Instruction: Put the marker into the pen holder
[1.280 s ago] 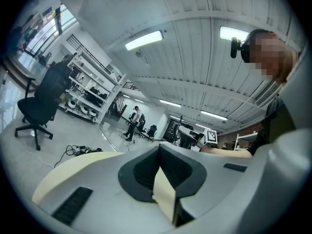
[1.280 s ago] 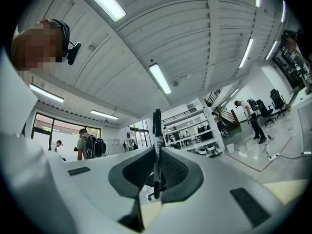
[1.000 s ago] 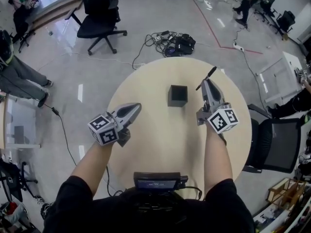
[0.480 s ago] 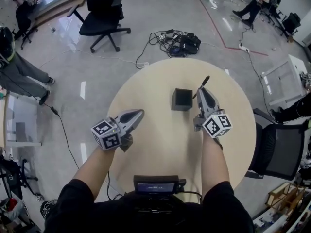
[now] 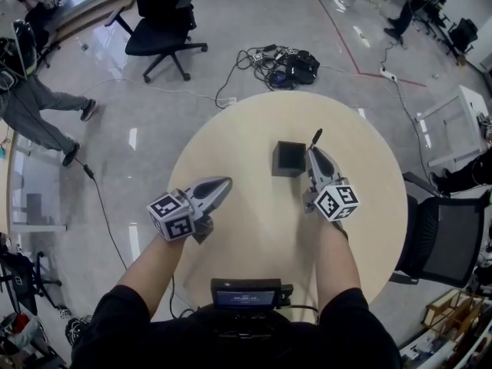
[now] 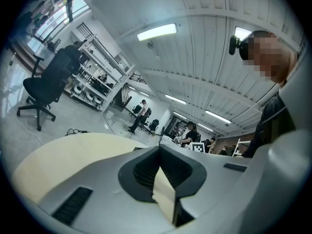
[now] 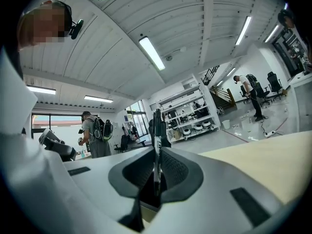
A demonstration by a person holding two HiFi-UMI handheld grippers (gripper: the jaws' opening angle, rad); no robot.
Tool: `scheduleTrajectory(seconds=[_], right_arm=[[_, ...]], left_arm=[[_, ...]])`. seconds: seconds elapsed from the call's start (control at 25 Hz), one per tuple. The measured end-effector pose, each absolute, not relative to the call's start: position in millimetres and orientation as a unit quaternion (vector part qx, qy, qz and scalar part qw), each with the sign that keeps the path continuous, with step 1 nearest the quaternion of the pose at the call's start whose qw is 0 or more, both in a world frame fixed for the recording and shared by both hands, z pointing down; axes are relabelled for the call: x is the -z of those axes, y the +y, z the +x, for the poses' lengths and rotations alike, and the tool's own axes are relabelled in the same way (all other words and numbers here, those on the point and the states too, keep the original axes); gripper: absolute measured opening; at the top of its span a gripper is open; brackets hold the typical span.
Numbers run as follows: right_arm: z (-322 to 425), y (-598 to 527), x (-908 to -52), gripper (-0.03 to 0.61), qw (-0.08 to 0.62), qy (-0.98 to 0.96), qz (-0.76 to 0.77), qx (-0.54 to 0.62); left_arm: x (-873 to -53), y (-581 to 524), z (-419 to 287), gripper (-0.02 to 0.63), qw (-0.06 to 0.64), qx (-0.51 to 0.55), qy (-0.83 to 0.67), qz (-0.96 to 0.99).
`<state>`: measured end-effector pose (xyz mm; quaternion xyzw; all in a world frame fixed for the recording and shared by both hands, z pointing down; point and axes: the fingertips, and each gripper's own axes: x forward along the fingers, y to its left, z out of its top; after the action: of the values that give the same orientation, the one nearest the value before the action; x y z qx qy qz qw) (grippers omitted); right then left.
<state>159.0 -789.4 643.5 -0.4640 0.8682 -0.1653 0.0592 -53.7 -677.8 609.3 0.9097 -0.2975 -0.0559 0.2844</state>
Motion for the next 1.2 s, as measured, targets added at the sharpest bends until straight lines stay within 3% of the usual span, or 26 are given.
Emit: scheduleTrajectory(seconds=[0.56,1.2], right_arm=[[160,-771,-677,0.044,0.035,0.864,-0.466,0.189],[187,-764,-657,0.053,0.068,0.848,-0.489,0.190]], left_arm=[[-611,-674,-51,0.000,0.289,0.058,-0.295,0.909],[-601,-673,-51,0.000,0.281,0.064,-0.295,0.911]])
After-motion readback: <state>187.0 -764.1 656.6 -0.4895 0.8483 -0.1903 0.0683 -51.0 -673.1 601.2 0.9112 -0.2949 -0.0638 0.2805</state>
